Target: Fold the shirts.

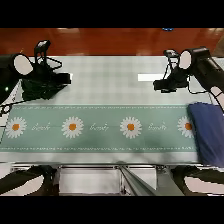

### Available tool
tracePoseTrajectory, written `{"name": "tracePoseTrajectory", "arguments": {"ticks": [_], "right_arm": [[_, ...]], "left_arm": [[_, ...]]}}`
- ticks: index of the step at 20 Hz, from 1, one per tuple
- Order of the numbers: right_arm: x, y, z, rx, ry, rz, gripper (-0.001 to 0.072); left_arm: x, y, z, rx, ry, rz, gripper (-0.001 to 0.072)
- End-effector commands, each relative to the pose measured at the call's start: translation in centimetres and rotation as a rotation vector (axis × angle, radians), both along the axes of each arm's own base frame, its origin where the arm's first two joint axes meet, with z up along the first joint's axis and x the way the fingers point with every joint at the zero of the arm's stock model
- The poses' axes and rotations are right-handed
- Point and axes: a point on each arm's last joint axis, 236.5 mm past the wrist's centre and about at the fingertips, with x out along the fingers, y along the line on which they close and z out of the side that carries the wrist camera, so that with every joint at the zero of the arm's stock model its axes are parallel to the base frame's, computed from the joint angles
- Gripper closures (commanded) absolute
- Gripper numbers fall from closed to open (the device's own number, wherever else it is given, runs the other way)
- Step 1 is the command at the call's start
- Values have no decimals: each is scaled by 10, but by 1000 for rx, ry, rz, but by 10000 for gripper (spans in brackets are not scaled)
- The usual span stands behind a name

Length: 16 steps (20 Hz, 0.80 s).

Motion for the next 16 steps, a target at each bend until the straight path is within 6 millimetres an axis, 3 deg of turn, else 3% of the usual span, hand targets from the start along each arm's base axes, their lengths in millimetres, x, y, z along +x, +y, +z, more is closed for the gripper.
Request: {"name": "tracePoseTrajectory", "arguments": {"ticks": [1,14,16], "right_arm": [[0,0,0,1,-1,0,694],[0,0,0,1,-1,0,694],[2,1,1,2,-8,1,693]], "left_arm": [[0,0,0,1,0,-1,675],[0,0,0,0,-1,-1,675],[10,-1,4,-8,-46,6,675]]}}
